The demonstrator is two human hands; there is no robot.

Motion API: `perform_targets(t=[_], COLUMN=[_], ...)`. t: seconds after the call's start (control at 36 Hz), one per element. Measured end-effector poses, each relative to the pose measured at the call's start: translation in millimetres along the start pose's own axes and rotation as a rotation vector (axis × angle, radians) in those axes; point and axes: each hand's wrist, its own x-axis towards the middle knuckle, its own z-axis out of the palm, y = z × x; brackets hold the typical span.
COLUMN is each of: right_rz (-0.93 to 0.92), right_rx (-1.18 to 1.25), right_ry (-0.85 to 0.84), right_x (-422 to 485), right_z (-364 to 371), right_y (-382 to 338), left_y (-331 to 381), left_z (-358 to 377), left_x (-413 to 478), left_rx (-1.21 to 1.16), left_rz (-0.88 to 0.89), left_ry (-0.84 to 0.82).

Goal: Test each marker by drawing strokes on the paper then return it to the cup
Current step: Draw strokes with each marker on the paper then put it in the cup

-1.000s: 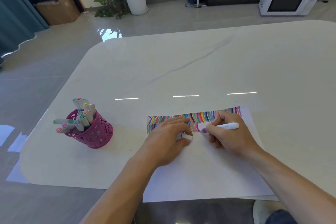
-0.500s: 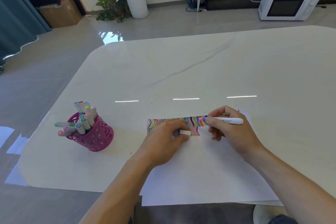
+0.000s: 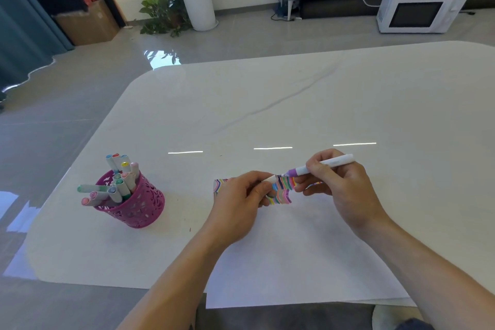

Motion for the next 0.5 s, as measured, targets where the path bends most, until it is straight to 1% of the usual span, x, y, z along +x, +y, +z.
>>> perform_targets(t=[0.31,0.5], right_rz=[0.002,0.011], right_rx=[-0.089,-0.048], right_ry=[-0.062,-0.058], right_x=[-0.9,-2.4], right_z=[1.4,3.3], right_y=[9.4,8.7], left_y=[3.0,5.2], left_z=[1.8,3.3], left_x=[-2.8,-4.2], left_rx=[0.001,0.004], left_rz=[0.023,0.004], left_ry=[-0.033,0.001])
